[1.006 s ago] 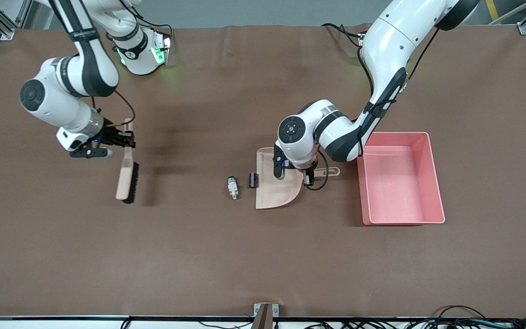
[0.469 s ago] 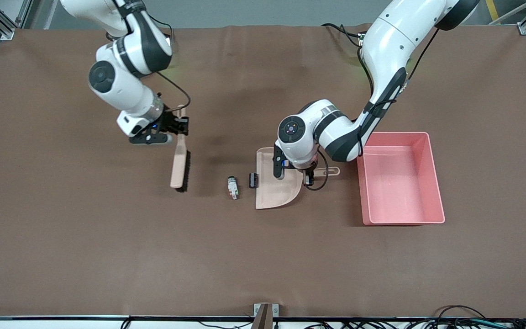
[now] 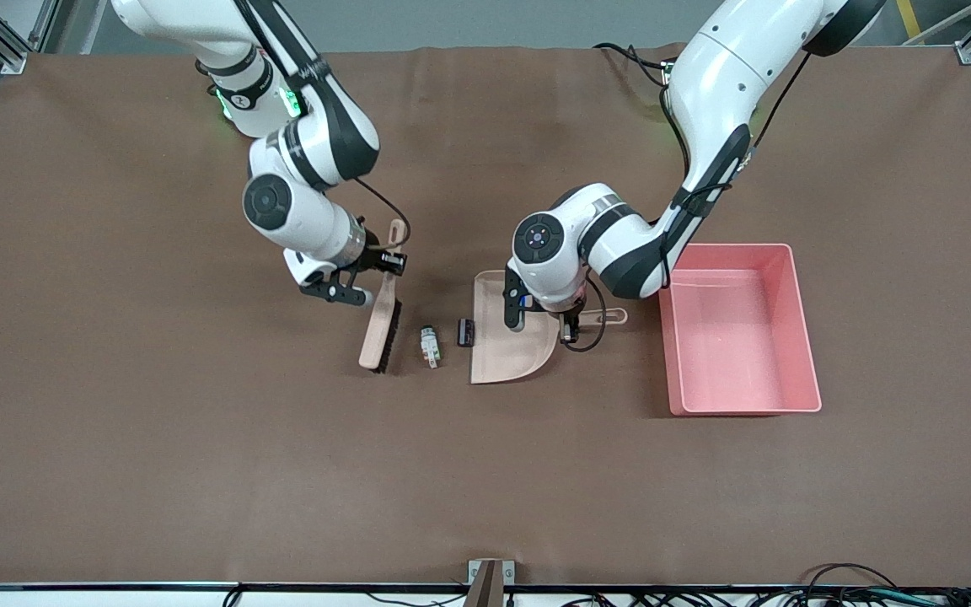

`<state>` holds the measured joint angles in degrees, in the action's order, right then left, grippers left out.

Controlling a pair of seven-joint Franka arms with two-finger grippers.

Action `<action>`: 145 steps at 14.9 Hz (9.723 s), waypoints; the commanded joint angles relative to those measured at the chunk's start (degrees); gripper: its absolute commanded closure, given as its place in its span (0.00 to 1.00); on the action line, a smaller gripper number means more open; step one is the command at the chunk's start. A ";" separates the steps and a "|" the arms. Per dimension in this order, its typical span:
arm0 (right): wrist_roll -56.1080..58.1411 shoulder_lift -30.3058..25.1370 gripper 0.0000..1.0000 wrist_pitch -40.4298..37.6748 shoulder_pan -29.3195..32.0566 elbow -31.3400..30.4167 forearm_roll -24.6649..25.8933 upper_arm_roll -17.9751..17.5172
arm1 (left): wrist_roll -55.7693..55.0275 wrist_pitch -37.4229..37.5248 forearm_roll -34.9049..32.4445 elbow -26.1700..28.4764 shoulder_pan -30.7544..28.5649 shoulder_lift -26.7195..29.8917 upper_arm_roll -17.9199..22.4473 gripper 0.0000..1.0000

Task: Clean e-waste and dump in bin
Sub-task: 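Lift the white brush with the right gripper and carry it toward the components, then sweep the components into the dustpan with the brush in the right gripper, then lift the dustpan with the left gripper while the right gripper returns the brush, then tilt the dustpan over the pink bin with the left gripper, then lower the dustpan onto the table beside the bin with the left gripper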

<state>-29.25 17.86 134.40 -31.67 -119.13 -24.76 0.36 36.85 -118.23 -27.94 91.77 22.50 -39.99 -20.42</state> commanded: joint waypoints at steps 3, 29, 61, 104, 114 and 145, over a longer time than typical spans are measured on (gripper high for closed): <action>-0.82 4.11 1.00 6.05 -4.89 1.97 -0.38 0.43 | -0.20 -0.33 -1.24 -0.27 0.00 0.00 -0.23 0.72; -5.02 10.61 1.00 7.72 -12.00 8.38 5.95 0.43 | -0.20 -0.24 -1.15 -0.36 -0.09 0.00 -0.23 0.73; -4.96 -1.04 1.00 2.19 -12.55 0.86 6.31 7.98 | -0.29 -1.20 -0.36 -0.36 -0.53 0.53 -0.49 0.75; 27.40 -13.63 0.00 11.95 31.59 -25.99 25.11 8.51 | 30.65 4.87 -8.87 23.18 -72.16 29.61 -29.41 0.81; 27.40 -16.01 0.00 -39.34 31.50 10.20 25.03 8.34 | 29.77 4.59 -19.42 23.63 -71.90 28.48 -29.67 0.81; 26.70 -19.18 0.00 -53.27 30.87 38.01 29.69 7.99 | -3.44 6.70 -8.36 2.36 -27.63 3.52 -29.62 0.79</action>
<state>-2.03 -3.21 81.97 -3.35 -82.84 4.15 8.57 36.45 -112.64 -35.12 97.16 -12.53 -35.12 -55.17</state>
